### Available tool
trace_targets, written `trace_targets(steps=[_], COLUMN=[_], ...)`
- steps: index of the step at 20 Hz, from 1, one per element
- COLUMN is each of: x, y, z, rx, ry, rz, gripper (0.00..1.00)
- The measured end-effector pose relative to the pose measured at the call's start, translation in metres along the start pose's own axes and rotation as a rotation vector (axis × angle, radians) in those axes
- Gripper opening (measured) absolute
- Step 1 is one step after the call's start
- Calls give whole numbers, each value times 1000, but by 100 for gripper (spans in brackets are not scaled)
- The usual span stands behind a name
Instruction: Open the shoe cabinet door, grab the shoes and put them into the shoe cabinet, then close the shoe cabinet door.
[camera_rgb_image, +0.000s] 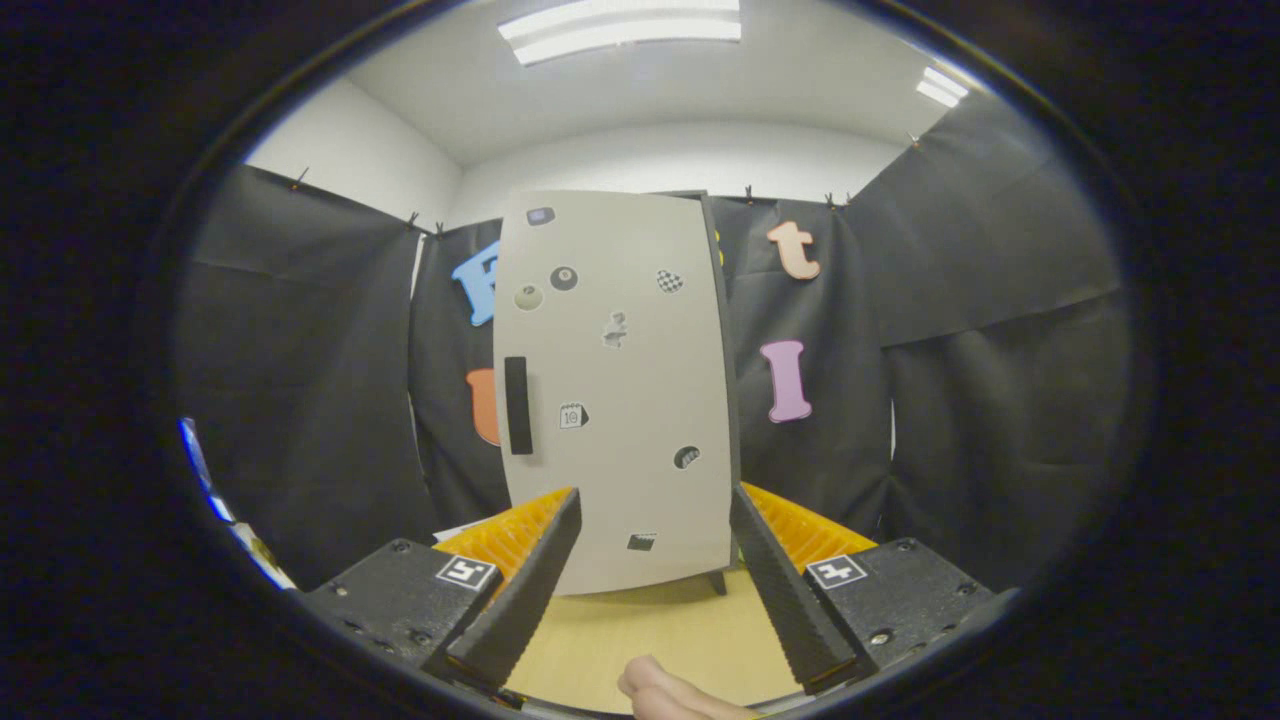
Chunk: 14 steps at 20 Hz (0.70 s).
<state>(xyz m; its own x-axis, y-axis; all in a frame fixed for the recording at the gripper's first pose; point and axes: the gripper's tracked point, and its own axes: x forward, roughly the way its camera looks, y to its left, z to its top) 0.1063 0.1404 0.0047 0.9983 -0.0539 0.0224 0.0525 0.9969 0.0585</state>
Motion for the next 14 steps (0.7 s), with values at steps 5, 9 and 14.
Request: trace_targets(steps=[5, 9, 14], x=[-36, -46, -55], y=[-21, -33, -63], z=[3, 2, 4], rx=[-43, -54, -38], ry=[-48, -51, -56], rz=[8, 25, -17], gripper=[97, 97, 97])
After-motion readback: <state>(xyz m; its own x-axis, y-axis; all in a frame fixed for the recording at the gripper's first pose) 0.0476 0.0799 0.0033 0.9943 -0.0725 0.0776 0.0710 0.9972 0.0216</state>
